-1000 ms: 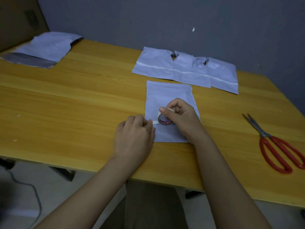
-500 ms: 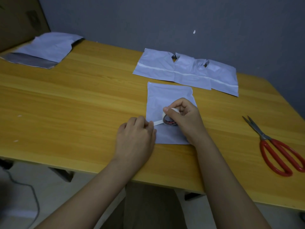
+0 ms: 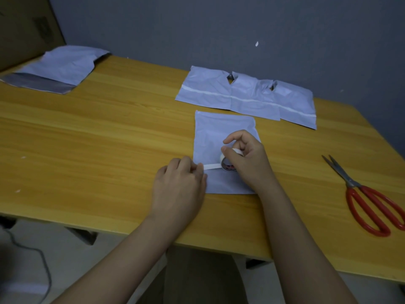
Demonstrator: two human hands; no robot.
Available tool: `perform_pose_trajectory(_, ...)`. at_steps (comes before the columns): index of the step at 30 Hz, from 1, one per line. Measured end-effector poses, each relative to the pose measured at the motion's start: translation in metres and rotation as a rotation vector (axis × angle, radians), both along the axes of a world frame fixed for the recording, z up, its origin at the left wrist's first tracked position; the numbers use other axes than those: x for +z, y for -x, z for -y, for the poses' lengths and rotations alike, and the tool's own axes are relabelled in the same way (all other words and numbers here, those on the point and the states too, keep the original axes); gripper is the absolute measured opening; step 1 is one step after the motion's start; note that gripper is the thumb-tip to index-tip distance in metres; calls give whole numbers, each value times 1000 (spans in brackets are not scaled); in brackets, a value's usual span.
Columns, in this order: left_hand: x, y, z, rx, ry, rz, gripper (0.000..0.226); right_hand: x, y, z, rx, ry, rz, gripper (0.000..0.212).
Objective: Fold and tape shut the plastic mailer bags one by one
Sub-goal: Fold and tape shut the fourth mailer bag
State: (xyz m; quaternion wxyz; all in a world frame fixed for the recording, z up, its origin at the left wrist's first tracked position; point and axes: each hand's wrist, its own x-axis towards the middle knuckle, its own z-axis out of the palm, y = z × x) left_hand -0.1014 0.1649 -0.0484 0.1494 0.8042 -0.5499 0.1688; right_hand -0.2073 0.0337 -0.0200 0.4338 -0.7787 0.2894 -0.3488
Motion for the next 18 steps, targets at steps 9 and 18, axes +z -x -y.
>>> perform_pose_trajectory(9, -1, 0, 0, -10, 4, -7, 43, 4, 0, -4, 28, 4, -14, 11)
perform_pose_trajectory(18, 1, 0, -1, -10, 12, -39, 42, 1, 0, -3, 55, 16, -66, 13)
